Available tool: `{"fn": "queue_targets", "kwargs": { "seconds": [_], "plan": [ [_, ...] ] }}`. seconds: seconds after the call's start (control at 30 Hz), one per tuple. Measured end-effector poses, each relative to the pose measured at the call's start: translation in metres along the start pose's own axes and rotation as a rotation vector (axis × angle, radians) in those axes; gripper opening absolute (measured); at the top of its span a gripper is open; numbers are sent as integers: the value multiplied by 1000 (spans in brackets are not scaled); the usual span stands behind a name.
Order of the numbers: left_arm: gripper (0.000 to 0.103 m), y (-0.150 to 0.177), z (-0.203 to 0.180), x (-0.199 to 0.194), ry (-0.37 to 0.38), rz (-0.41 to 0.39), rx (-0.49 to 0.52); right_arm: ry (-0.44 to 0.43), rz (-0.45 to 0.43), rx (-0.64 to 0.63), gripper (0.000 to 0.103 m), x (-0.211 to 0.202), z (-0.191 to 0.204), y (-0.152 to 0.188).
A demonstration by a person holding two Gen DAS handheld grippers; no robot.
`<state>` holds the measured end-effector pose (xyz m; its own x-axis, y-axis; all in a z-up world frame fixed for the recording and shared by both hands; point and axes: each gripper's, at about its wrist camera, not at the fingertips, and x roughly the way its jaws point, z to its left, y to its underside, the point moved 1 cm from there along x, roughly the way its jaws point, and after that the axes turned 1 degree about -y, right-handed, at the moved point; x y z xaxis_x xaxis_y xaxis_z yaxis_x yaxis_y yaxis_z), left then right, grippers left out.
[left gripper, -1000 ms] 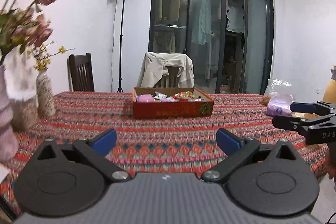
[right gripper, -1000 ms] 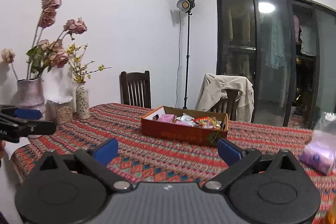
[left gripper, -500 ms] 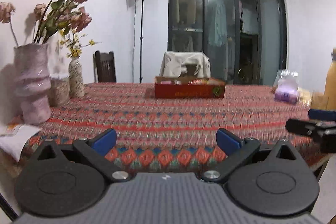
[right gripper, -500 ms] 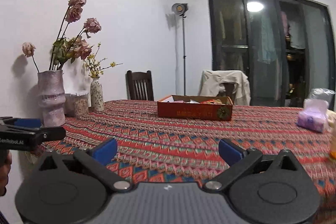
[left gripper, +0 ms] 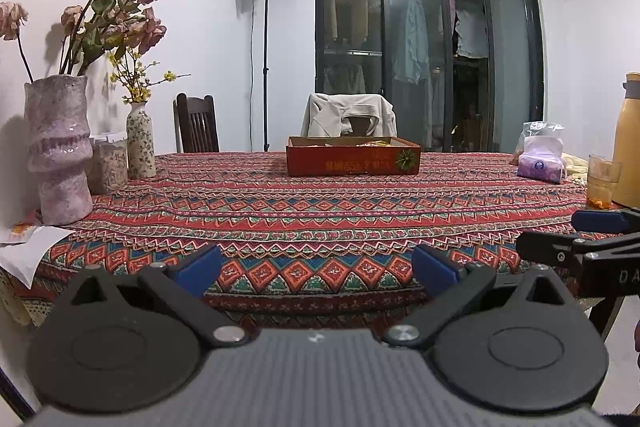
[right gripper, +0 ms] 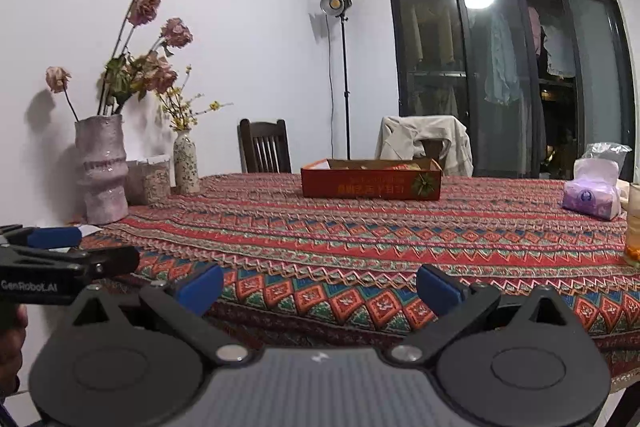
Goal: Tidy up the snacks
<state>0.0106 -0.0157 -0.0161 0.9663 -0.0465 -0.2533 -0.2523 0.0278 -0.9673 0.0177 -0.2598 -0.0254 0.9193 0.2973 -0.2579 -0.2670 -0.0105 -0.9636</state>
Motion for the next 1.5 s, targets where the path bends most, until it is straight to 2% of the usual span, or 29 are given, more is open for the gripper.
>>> {"fn": "queue_targets", "kwargs": {
  "seconds": [0.33,1.5],
  "plan": [
    [103,1,3,0,-2,-1,-6,10,14,1,103,5,-1,3],
    [103,1,1,-3,8,-16,7,23,-37,33,103,-2,-8,4]
  ]
}}
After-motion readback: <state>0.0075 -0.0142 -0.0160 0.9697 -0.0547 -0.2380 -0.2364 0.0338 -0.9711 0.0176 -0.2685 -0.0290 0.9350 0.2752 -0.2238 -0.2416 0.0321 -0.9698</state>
